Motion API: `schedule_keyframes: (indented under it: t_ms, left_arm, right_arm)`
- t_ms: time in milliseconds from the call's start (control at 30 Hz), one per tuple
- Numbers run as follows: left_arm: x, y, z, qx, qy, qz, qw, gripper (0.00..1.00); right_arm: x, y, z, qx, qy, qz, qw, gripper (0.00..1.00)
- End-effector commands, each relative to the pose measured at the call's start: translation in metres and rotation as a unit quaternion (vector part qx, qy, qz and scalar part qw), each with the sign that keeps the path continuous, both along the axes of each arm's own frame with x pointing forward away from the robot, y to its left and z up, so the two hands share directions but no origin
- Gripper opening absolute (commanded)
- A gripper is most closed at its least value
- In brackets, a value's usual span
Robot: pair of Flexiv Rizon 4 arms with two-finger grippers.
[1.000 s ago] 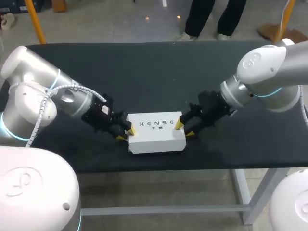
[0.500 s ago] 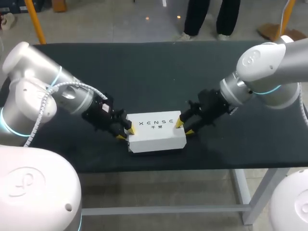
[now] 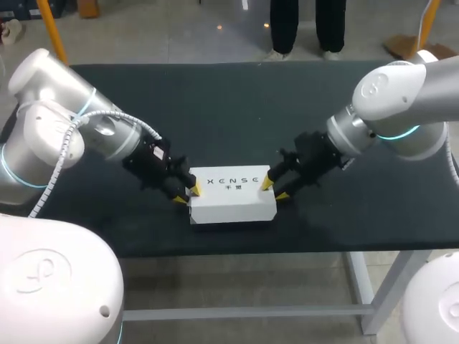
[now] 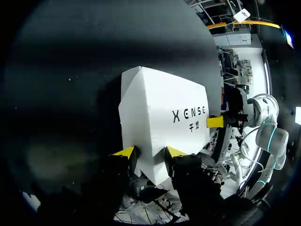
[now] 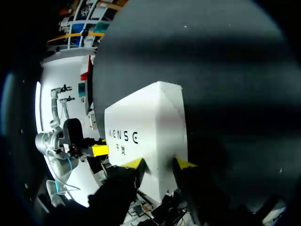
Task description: Assemble the packaging by folding the flat box into shape, placing the metal phone stand inside, and closing the box properly
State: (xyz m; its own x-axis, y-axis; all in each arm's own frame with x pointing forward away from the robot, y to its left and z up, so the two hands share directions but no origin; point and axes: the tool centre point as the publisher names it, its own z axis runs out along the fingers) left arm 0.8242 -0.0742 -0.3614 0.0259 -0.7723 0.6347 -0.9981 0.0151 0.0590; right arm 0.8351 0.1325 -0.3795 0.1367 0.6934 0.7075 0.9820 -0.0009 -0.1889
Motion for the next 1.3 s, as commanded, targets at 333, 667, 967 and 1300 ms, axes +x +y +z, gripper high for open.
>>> schedule_keyframes:
  t_ms: [333,667,967,1300]
  left_arm:
    - [0.005,-0.006,0.004,0.008,0.015,-0.001,1.0,0.41]
    - [0.003,-0.006,0.007,0.013,0.021,0.005,1.0,0.42]
    - [0.002,-0.007,0.01,0.017,0.031,0.008,0.999,0.41]
    - [0.003,-0.007,0.013,0.017,0.04,0.007,0.999,0.41]
  right_arm:
    - [0.005,0.003,0.007,-0.003,0.025,0.011,1.0,0.45]
    - [0.013,0.003,0.01,-0.001,0.051,0.024,0.998,0.45]
    - [0.016,0.005,0.014,0.001,0.066,0.032,0.997,0.45]
    - [0.013,0.005,0.015,-0.001,0.07,0.031,0.997,0.45]
